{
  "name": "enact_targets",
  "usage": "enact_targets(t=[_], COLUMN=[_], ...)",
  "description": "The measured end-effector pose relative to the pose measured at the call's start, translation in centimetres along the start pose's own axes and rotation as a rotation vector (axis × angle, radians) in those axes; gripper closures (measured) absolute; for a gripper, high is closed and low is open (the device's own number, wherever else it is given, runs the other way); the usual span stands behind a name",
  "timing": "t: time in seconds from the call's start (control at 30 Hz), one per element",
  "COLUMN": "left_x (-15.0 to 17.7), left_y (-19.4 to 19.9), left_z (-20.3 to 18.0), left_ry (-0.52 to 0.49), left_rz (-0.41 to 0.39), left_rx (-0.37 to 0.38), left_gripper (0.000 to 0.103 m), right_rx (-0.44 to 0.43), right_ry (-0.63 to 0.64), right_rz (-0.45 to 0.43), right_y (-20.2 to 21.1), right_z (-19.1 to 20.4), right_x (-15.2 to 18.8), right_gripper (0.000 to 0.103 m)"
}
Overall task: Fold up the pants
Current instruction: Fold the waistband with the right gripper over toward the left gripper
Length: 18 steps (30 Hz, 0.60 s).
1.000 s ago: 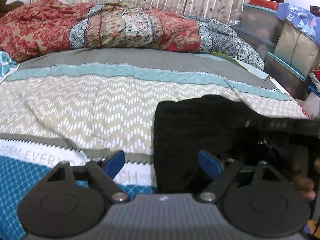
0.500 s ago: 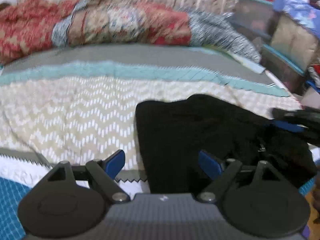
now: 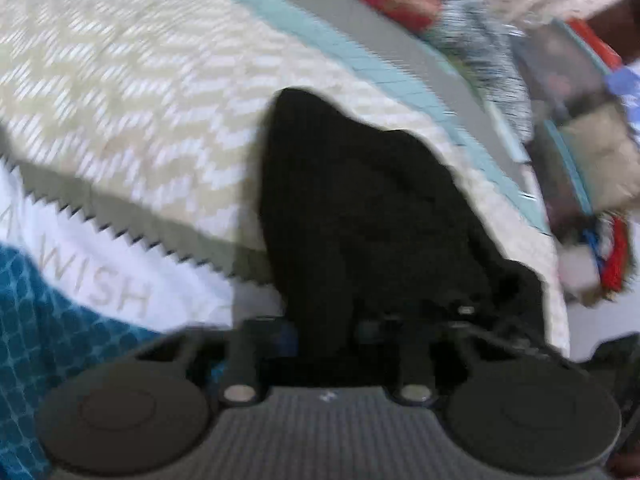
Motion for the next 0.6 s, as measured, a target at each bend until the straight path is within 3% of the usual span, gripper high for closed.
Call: enact_targets(t=[0.17, 0.27, 0.37, 0.4, 0.5, 0.53, 0.6], left_x=[-1.1, -0.1, 1.8, 2.4, 2.8, 2.7, 2.3], left_y=[7.5, 8.6, 4.8, 3.9, 4.5, 5.0, 6.5], left_z=[-1.3, -0.2, 2.9, 3.7, 3.7, 3.5, 3.6], left_ry=[-0.022, -0.079, -0.038, -0.029, -0.024, -0.036, -0.049], left_rz=[-0.084, -0.094, 0.007, 0.018, -0.031, -0.045, -0.086], left_rx=[0.094, -0.014, -0.162, -0.205, -0.198, -0.202, -0.215], left_gripper=[0.088, 0.088, 0.087, 0.081, 0.071, 0.063, 0.062], right_rx=[-0.149, -0.203, -0.151, -0.149, -0.225, -0.234, -0.214], right_ry=[-0.061, -0.006, 0.045, 0.043, -0.001, 0.013, 0.057], right_rz=[0.05, 0.076, 0.168, 0.174, 0.14, 0.091, -0.043], right_y=[2.6, 3.5, 0.6, 0.1, 2.5, 3.9, 7.5], right_z=[2.8, 4.7, 4.5, 4.1, 3.1, 2.7, 1.1], right_x=[0.6, 2.4, 4.7, 5.0, 3.5, 2.8, 1.2], right_gripper=[0.06, 0.059, 0.058, 0.057, 0.056, 0.056, 0.045])
Point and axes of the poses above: each gripper's, at about its wrist camera, not at the fingertips, and y roughly against the way its jaws point, z to its left, x to its underside, the point moved 4 cm from there along -y, roughly the way its jaws point, and after that the axes turned 2 degrees about -z, right-handed, at the moved point
